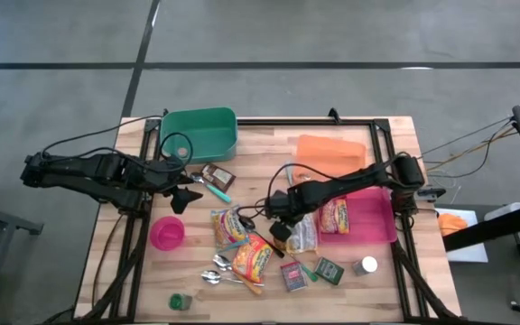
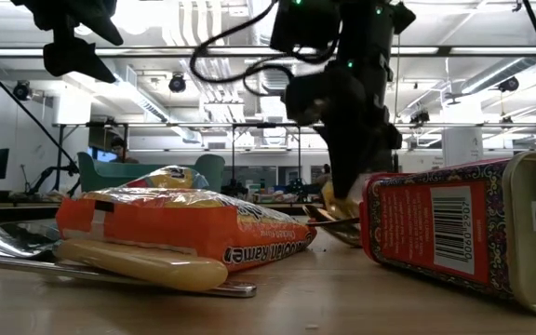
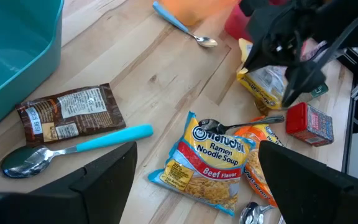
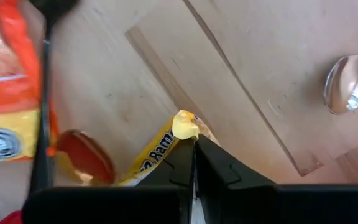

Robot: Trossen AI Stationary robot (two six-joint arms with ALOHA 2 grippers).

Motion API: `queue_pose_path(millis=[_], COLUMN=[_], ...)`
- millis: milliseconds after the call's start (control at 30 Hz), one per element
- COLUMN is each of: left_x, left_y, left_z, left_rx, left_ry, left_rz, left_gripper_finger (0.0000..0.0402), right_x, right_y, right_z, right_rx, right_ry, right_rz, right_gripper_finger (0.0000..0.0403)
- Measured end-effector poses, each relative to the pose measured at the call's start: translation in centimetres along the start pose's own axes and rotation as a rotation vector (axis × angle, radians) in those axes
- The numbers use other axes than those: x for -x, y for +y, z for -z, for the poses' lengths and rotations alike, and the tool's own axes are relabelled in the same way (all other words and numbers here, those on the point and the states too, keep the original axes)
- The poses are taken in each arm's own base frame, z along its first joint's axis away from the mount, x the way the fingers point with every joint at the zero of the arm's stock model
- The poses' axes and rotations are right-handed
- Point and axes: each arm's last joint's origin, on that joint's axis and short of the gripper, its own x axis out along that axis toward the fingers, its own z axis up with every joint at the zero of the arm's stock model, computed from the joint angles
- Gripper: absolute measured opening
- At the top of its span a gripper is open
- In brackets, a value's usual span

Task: Pick & Place Food Item
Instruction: Put the yellow noodle pack into the pink bin

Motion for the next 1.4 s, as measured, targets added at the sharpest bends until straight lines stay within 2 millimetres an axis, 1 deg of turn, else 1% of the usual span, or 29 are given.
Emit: queue_pose_path(millis=[433, 700, 1000, 1267, 1400], left_x=[0.0, 0.0, 0.0, 0.0, 0.0], left_y=[0.0, 0.0, 0.0, 0.0, 0.0], left_z=[0.0, 0.0, 0.0, 0.0, 0.0], left_rx=[0.0, 0.0, 0.001, 0.004, 0.003], left_ry=[0.0, 0.0, 0.0, 0.0, 0.0], left_rz=[0.0, 0.0, 0.0, 0.0, 0.0], left_gripper_finger=[0.0337, 0.0337, 0.0337, 0.0337, 0.0337], right_x=[5.8, 9.1, 12.6, 15.3, 16.5], right_y=[-0.7, -1.6, -3.2, -4.6, -5.7], right_z=[0.1, 0.6, 1.8, 3.1, 4.0], right_rx=[-0.04, -0.081, -0.144, -0.194, -0.232], right_ry=[-0.175, -0.276, -0.337, -0.357, -0.358], right_rz=[-0.044, -0.045, -0.029, -0.045, -0.031], right_gripper_finger=[0.0008, 0.0008, 0.0008, 0.0008, 0.0008])
